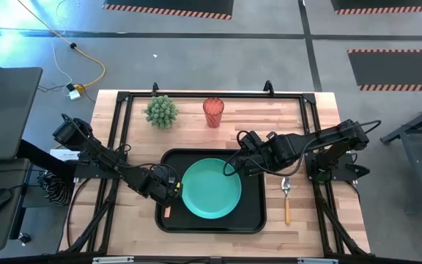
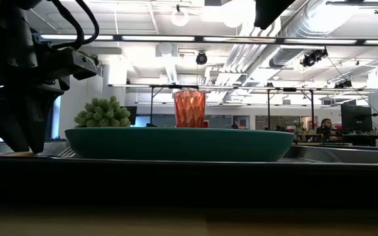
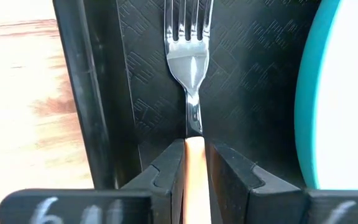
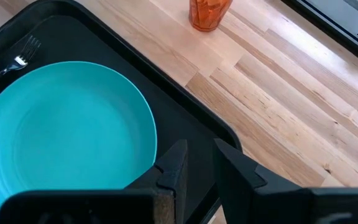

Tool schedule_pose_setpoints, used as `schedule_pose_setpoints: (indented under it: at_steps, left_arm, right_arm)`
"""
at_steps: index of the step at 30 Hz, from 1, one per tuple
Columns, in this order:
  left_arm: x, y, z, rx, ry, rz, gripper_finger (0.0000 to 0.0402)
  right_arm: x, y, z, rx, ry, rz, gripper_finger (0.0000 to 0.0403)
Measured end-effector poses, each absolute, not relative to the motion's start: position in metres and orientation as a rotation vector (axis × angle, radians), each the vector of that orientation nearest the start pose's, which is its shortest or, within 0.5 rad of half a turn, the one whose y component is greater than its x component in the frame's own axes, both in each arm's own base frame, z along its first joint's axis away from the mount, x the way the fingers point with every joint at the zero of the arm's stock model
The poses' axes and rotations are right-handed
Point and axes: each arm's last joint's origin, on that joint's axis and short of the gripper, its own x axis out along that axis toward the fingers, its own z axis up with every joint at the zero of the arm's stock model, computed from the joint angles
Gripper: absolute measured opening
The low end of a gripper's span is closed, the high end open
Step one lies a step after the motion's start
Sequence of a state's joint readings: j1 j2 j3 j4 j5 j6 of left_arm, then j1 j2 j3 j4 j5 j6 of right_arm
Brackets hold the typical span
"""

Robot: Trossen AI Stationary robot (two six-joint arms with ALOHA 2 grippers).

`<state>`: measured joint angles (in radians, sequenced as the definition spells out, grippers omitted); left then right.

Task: Pick and place plate/cup/fork/spoon on tray
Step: Put the red cup on the black tray to the top right of the green plate

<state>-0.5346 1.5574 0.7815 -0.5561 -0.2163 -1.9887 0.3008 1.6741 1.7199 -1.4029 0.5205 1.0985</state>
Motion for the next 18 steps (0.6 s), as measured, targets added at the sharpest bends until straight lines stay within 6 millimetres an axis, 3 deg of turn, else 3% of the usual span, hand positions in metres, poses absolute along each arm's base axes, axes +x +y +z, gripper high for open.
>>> schedule_pose_setpoints:
  at_steps: [8,18]
  left_arm:
    - [0.220,-0.124,0.152,-1.201,0.997,0.923,0.0067]
    - [0.210,-0.116,0.179,-1.151,0.949,0.828,0.0067]
  right_arm:
    - [0.299,0.078,0.347,0.413,0.958,-0.804,0.0068]
    - [0.301,0.079,0.346,0.457,0.952,-0.801,0.0068]
